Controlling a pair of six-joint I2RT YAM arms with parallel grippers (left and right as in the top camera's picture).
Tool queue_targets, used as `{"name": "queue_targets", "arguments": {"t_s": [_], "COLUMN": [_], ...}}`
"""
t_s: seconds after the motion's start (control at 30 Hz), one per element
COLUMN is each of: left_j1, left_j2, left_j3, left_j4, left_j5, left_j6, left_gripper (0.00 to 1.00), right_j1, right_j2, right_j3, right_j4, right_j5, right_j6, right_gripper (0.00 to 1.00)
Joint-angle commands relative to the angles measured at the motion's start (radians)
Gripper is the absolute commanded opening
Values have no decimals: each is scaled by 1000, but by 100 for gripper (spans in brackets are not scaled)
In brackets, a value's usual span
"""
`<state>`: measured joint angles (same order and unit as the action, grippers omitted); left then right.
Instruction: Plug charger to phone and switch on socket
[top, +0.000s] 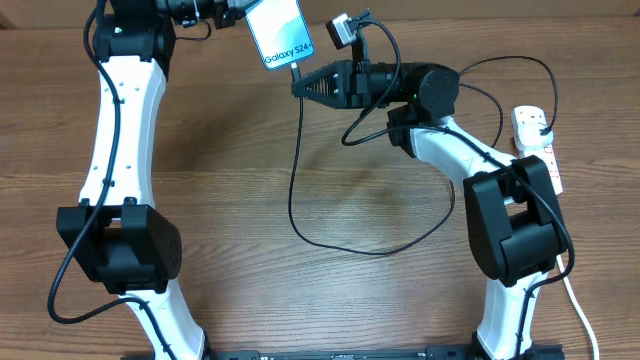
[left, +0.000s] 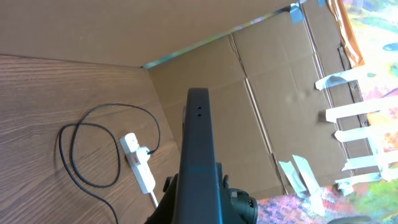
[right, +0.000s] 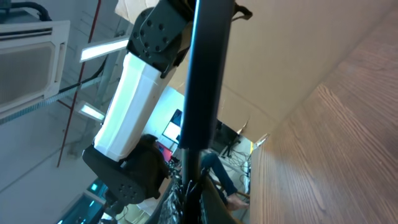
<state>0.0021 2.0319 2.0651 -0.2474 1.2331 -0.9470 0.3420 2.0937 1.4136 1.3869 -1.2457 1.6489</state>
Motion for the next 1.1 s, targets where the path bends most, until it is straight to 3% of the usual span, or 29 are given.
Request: {"name": "queue_targets", "arguments": {"t_s": [0.0, 0.63, 1.07], "left_j1": [7, -8, -2], "left_j2": [5, 5, 6], "left_j3": [11, 11, 11], "left_j4": [2, 18, 29], "left_j5": [14, 13, -14], "left_j6": [-12, -82, -18], "left_gripper": [4, 4, 4], "right_j1": [-11, -11, -11], "right_j2": [-1, -1, -1], "right_j3": [7, 7, 7], "right_j4": [5, 5, 5], "right_j5": [40, 40, 29], "right_j6": [5, 5, 10], "right_gripper": [4, 4, 4]}}
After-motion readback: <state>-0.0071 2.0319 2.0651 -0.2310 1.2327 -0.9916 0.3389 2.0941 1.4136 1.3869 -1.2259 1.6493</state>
